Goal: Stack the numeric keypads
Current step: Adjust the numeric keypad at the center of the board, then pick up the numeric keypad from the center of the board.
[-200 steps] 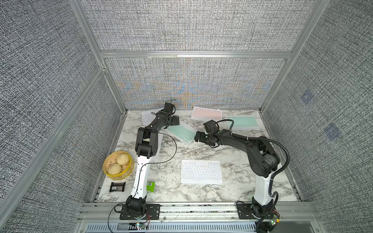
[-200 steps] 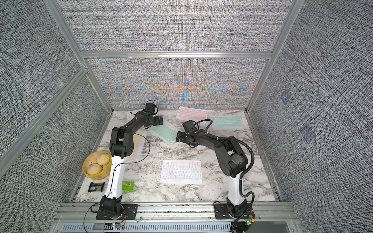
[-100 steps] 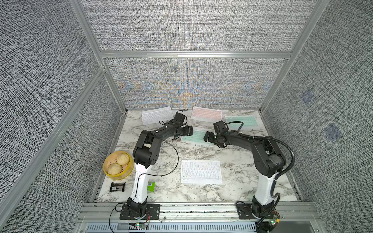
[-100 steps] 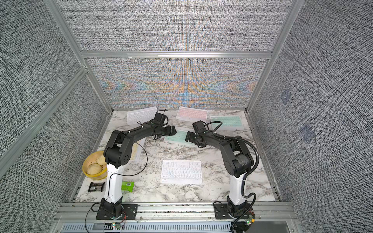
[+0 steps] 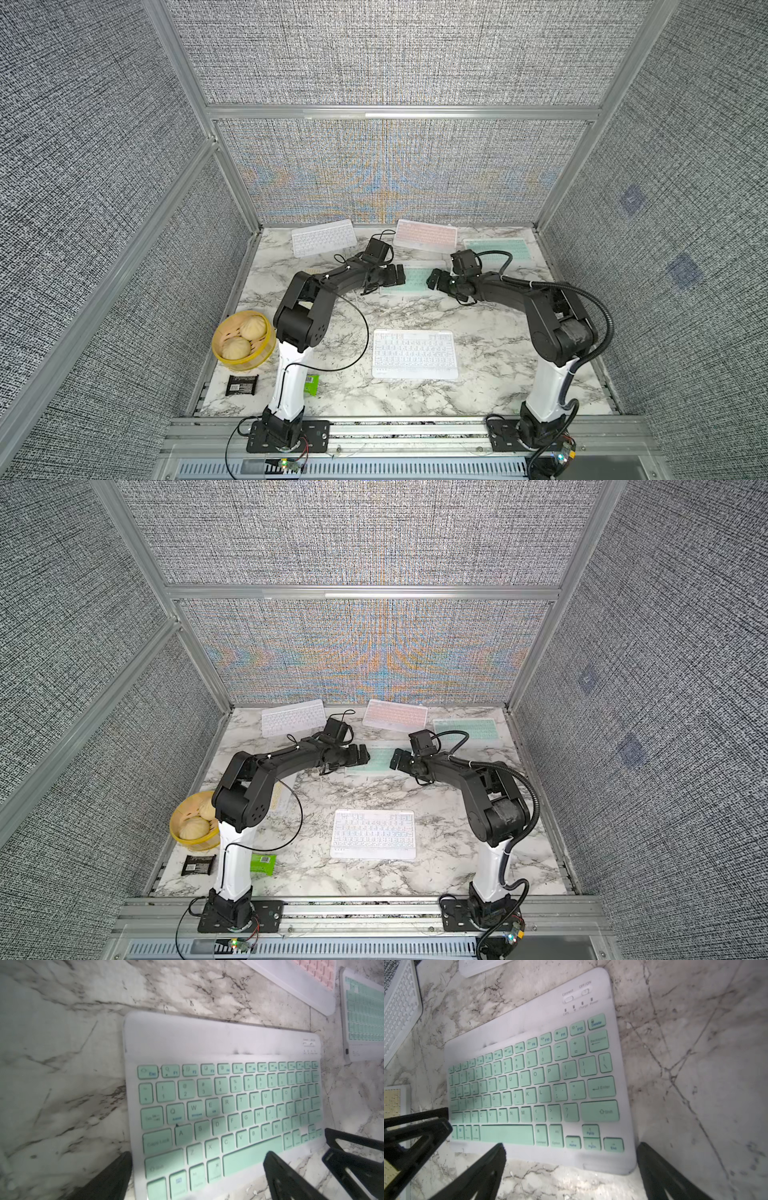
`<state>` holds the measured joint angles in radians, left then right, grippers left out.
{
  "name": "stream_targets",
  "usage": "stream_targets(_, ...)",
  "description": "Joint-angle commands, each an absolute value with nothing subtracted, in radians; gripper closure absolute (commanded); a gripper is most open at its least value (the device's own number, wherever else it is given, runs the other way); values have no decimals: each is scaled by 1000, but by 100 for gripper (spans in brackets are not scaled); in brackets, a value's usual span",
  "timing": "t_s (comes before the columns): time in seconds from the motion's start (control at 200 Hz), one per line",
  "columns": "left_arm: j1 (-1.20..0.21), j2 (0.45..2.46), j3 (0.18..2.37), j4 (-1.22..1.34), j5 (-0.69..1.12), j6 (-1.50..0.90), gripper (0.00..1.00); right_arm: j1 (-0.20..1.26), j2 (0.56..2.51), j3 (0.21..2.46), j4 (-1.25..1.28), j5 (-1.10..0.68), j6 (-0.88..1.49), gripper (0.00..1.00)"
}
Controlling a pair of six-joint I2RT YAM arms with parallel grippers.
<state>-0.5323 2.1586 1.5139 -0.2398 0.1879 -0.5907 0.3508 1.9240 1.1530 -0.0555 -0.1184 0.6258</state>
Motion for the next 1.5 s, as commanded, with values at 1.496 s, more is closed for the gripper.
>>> stream_targets(1.496,-569,2164,1473,-134,396,-691,1,346,1980,1066,511,-700,913,1)
